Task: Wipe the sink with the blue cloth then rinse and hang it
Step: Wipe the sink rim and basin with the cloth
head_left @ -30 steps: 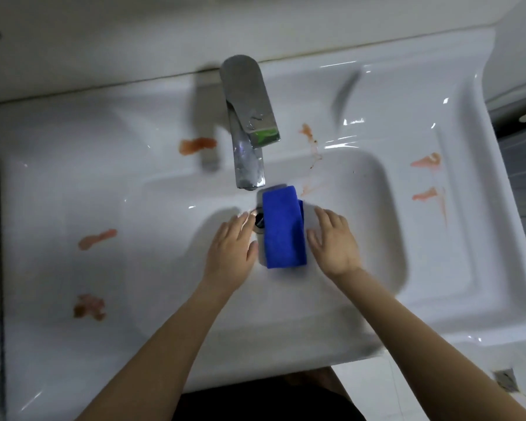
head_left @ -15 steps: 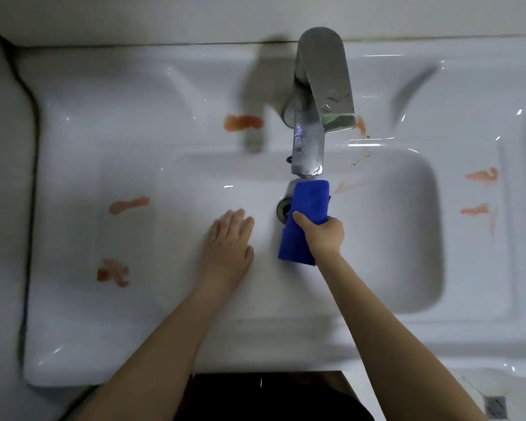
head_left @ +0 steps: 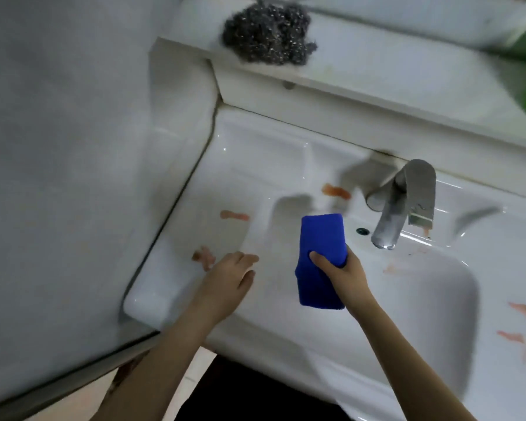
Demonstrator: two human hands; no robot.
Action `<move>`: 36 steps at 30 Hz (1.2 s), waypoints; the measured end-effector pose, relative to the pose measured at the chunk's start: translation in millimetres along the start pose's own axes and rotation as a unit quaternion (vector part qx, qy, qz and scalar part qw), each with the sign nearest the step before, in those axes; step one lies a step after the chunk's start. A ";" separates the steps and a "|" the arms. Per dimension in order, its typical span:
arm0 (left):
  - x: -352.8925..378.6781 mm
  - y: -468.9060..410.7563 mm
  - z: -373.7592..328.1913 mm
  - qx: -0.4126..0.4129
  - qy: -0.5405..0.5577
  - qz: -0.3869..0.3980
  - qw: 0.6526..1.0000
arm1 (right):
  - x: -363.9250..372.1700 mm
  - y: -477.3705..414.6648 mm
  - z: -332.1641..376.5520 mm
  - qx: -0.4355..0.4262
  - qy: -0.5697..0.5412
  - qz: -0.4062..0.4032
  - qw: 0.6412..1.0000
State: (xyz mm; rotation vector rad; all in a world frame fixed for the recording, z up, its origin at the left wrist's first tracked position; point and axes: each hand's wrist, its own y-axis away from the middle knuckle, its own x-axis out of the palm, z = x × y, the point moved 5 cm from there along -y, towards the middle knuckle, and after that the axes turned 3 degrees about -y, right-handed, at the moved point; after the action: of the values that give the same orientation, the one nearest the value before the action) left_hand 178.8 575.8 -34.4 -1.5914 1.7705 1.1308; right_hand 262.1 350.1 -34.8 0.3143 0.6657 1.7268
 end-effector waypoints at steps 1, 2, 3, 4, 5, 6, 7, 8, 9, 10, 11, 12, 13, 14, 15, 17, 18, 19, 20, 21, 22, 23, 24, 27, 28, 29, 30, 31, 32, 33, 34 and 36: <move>-10.0 10.9 11.0 -0.001 -0.012 -0.023 1.000 | 10.3 -4.2 10.7 -0.018 0.035 0.016 0.999; -17.9 22.0 24.3 -0.005 -0.030 -0.041 0.999 | 21.1 -9.1 22.1 -0.037 0.062 0.035 0.997; -25.0 32.3 38.2 -0.010 -0.046 -0.058 0.997 | 32.4 -15.3 33.2 -0.057 0.083 0.054 0.993; -31.0 42.7 50.9 -0.017 -0.058 -0.076 0.995 | 43.8 -21.7 44.2 -0.077 0.098 0.072 0.990; -35.5 53.6 62.3 -0.027 -0.066 -0.094 0.993 | 55.7 -29.2 54.8 -0.096 0.115 0.088 0.985; -39.6 64.6 72.3 -0.038 -0.075 -0.119 0.989 | 67.5 -37.7 66.1 -0.116 0.137 0.100 0.979; -42.7 74.5 81.5 -0.046 -0.084 -0.141 0.985 | 78.9 -49.6 76.2 -0.138 0.170 0.107 0.970; -44.9 83.6 89.3 -0.046 -0.096 -0.159 0.982 | 89.9 -61.7 85.8 -0.163 0.209 0.107 0.958; -45.3 92.1 96.6 -0.042 -0.110 -0.170 0.978 | 100.8 -74.4 94.1 -0.189 0.252 0.103 0.944; -44.7 99.8 103.0 -0.034 -0.122 -0.178 0.976 | 111.7 -87.4 101.3 -0.213 0.294 0.096 0.927; -43.4 106.5 108.4 -0.026 -0.131 -0.182 0.974 | 123.1 -100.1 106.7 -0.233 0.332 0.081 0.910; -41.0 112.3 114.0 -0.019 -0.135 -0.185 0.973 | 134.1 -110.4 110.9 -0.249 0.369 0.057 0.894; -38.4 116.5 118.5 -0.015 -0.134 -0.190 0.973 | 144.3 -119.5 112.8 -0.266 0.404 0.026 0.875; -35.5 119.4 122.2 -0.014 -0.130 -0.200 0.971 | 154.2 -126.0 112.1 -0.283 0.432 -0.005 0.856; -32.4 121.2 125.9 -0.012 -0.129 -0.215 0.968 | 164.2 -130.8 109.7 -0.299 0.451 -0.030 0.840; -25.5 121.5 131.2 -0.005 -0.138 -0.240 0.961 | 181.8 -137.6 103.3 -0.333 0.476 -0.048 0.812; -23.9 120.3 132.2 -0.001 -0.145 -0.250 0.957 | 188.5 -139.1 101.2 -0.350 0.482 -0.049 0.802; -24.1 119.3 132.2 0.005 -0.151 -0.259 0.954 | 192.5 -139.1 100.4 -0.358 0.479 -0.052 0.799; -24.6 118.2 132.5 0.009 -0.153 -0.268 0.951 | 194.8 -136.2 99.3 -0.358 0.472 -0.054 0.804; -25.6 117.5 132.6 0.013 -0.155 -0.273 0.949 | 197.8 -128.2 93.9 -0.357 0.462 -0.046 0.810; -26.6 117.5 132.6 0.016 -0.155 -0.277 0.948 | 201.4 -114.5 83.2 -0.362 0.460 -0.025 0.810; -27.4 118.4 131.8 0.019 -0.152 -0.282 0.947 | 206.3 -97.1 69.7 -0.382 0.462 0.003 0.801; -28.0 119.7 129.9 0.023 -0.147 -0.290 0.945 | 210.4 -77.8 56.1 -0.403 0.467 0.037 0.786; -27.5 120.4 128.7 0.036 -0.141 -0.304 0.941 | 201.0 -76.7 53.5 -0.424 0.475 0.061 0.768; -25.9 120.3 130.5 0.038 -0.147 -0.311 0.938 | 195.2 -94.2 63.8 -0.415 0.473 0.026 0.777; -24.6 120.0 131.8 0.038 -0.153 -0.318 0.935 | 187.8 -115.0 78.0 -0.399 0.470 -0.028 0.787; -23.2 119.4 132.6 0.038 -0.160 -0.325 0.932 | 180.6 -133.1 93.1 -0.380 0.467 -0.084 0.794; -22.1 118.8 133.3 0.039 -0.165 -0.330 0.929 | 178.0 -144.1 102.8 -0.369 0.464 -0.126 0.796; -21.5 117.7 134.3 0.041 -0.167 -0.333 0.927 | 182.2 -146.0 104.5 -0.366 0.463 -0.146 0.794; -21.0 116.7 135.8 0.042 -0.166 -0.334 0.927 | 191.7 -138.2 98.6 -0.364 0.465 -0.145 0.794; -20.9 116.7 136.9 0.040 -0.165 -0.333 0.927 | 203.3 -122.1 86.3 -0.364 0.462 -0.127 0.799; -21.0 118.8 136.9 0.034 -0.162 -0.329 0.930 | 222.8 -74.7 53.4 -0.388 0.447 -0.057 0.804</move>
State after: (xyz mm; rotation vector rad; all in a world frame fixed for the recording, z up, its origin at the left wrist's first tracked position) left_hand 45.8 698.0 -60.5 -1.6523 0.9347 0.9118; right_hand 291.5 587.1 -66.4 -1.1617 0.5308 1.8220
